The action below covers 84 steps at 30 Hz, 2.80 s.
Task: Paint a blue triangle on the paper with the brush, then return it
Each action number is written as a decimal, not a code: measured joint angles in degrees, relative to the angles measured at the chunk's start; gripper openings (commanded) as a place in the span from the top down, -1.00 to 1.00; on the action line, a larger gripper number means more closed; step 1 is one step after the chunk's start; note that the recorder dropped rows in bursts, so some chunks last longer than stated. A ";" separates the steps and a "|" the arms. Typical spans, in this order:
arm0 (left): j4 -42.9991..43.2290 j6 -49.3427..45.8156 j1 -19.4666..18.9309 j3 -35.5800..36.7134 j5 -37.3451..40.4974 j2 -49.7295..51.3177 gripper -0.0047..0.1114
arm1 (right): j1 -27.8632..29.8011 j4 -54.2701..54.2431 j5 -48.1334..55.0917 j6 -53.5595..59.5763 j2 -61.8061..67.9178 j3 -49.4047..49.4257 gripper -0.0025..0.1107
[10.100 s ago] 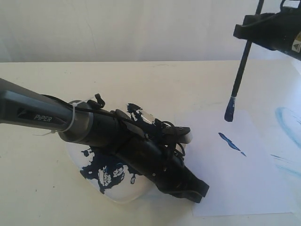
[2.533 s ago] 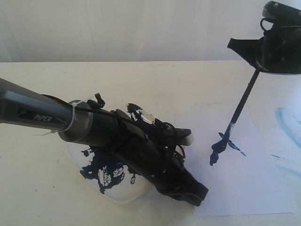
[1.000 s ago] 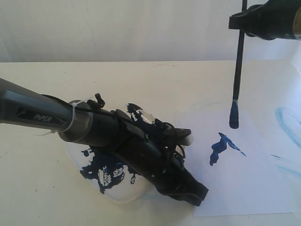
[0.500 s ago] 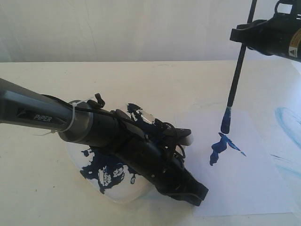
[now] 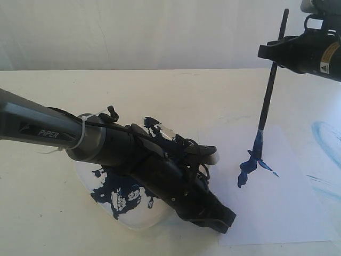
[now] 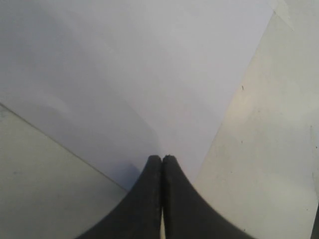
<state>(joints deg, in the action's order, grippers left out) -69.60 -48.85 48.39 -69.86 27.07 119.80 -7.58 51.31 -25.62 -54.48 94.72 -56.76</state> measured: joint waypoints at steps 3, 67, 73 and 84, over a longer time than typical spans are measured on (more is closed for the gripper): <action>0.00 0.00 0.00 0.00 0.00 0.00 0.92 | 0.00 0.00 0.00 0.00 0.10 0.00 0.96; 0.00 -0.12 0.00 0.00 0.00 0.00 0.92 | 0.00 1.21 17.68 -6.85 -2.89 0.47 0.96; 0.00 -0.12 0.00 0.00 0.00 0.00 0.92 | 0.00 1.21 17.93 -7.05 -3.53 2.28 0.96; 0.00 -0.12 0.00 0.00 0.00 0.00 0.92 | 0.00 1.21 20.82 -7.05 -6.52 3.83 0.96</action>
<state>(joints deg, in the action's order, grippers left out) -69.60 -48.97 48.39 -69.86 27.07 119.80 -7.58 52.52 -4.80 -61.53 88.20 -52.93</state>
